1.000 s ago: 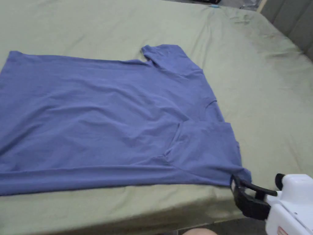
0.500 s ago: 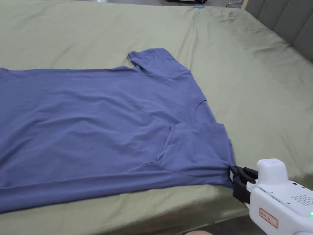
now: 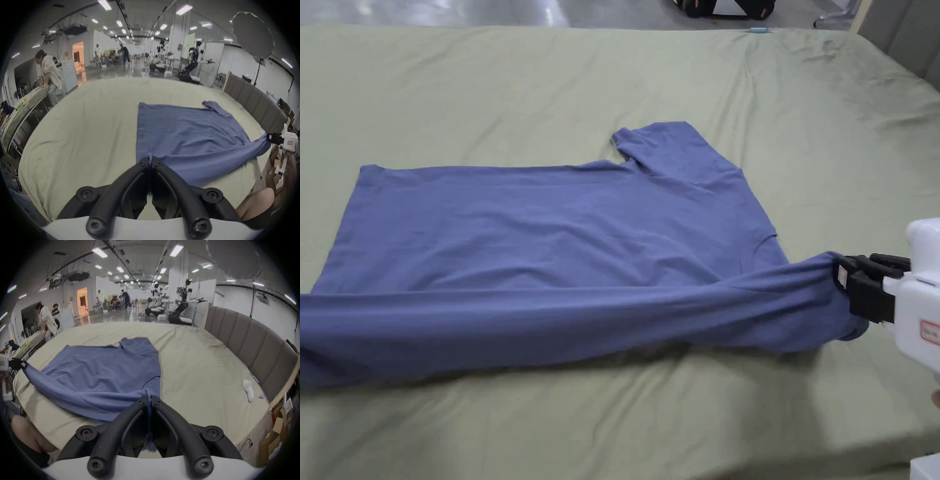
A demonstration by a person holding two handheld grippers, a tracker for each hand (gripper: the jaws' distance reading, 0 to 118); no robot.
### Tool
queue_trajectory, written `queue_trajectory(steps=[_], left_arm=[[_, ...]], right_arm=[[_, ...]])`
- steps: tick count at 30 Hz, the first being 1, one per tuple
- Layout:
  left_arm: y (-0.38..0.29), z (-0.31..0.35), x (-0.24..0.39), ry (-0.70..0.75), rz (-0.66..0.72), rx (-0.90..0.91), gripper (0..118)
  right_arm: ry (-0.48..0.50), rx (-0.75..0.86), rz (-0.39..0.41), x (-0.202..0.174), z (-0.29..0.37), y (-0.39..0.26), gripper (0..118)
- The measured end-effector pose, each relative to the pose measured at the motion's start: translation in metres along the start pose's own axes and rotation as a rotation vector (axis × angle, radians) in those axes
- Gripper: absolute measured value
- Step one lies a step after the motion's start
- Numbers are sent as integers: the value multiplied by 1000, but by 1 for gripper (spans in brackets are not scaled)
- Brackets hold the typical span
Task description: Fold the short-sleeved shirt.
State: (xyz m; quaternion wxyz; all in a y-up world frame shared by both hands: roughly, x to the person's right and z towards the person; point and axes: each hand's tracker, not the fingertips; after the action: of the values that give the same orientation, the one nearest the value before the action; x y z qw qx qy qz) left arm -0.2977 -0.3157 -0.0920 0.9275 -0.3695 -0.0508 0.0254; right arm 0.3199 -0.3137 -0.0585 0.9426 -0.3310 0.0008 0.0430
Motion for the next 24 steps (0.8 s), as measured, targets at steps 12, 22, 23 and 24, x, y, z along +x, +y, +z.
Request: queue_trajectory(steps=[12,22,23,24], left_arm=[[-7,-119,-7,8,-72,-236,3],[-37,50,16,-41,-41,217,97],[-50,57,21,-46,-77,220,88],[-60,58,27,-11,-101,219,77]], right_arm=[[-10,-212,-28,12,-109,-27,6],[-44,37,-238,15,32,-46,66],[6,52,-243,7,40,-55,45],[-38,31,-209,-1,43,-63,26]])
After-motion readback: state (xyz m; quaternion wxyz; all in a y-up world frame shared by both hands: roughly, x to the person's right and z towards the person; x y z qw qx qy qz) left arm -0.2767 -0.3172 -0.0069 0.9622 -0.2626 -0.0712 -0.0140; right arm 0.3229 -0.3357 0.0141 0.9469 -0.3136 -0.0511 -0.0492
